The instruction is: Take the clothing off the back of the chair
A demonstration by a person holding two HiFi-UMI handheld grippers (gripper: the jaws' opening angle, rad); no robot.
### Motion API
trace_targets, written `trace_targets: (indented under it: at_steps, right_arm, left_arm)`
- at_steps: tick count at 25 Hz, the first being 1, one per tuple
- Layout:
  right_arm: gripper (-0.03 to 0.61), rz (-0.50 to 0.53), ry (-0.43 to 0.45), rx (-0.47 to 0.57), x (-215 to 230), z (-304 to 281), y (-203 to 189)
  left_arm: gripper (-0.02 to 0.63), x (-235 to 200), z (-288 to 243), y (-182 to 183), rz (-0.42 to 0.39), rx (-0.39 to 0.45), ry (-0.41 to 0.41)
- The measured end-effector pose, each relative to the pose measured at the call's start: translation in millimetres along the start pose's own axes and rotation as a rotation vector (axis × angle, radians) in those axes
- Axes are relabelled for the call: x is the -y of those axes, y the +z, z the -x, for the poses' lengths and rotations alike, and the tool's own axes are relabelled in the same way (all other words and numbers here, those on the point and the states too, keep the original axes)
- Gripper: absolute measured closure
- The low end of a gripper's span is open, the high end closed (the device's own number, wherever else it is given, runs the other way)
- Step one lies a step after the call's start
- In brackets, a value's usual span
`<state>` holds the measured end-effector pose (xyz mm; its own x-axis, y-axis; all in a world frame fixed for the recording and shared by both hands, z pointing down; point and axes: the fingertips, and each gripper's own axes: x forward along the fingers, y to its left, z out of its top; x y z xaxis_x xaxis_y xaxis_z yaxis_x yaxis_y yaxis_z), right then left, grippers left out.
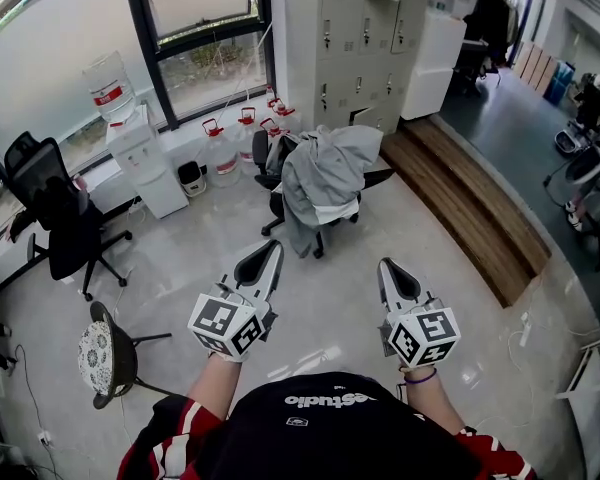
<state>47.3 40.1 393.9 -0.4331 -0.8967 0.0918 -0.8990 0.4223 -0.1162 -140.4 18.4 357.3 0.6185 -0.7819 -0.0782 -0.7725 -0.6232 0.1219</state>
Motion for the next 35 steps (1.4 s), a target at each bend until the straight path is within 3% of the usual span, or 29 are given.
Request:
trace_targets:
  at_steps: [11, 23, 35]
  right_arm:
    - [0.563, -0.014, -0.024, 0.007, -27.4, -0.2, -8.5]
    - [0.563, -0.01, -0.017, -0.023, -40.2, -12.9, -19.7]
    - [0.563, -0.016, 0.02, -0.011, 21.6, -87.1, -3.2]
  left_arm:
    - [0.577, -9.5, 28.5, -6.2, -0.008, -0.025, -0.03]
    - [0.577, -41.4, 45.8, -11.1, 0.017, -0.033, 0.01]
    - [0.577, -74.5, -27.4, -14.7, 0.012, -0.034, 0.048]
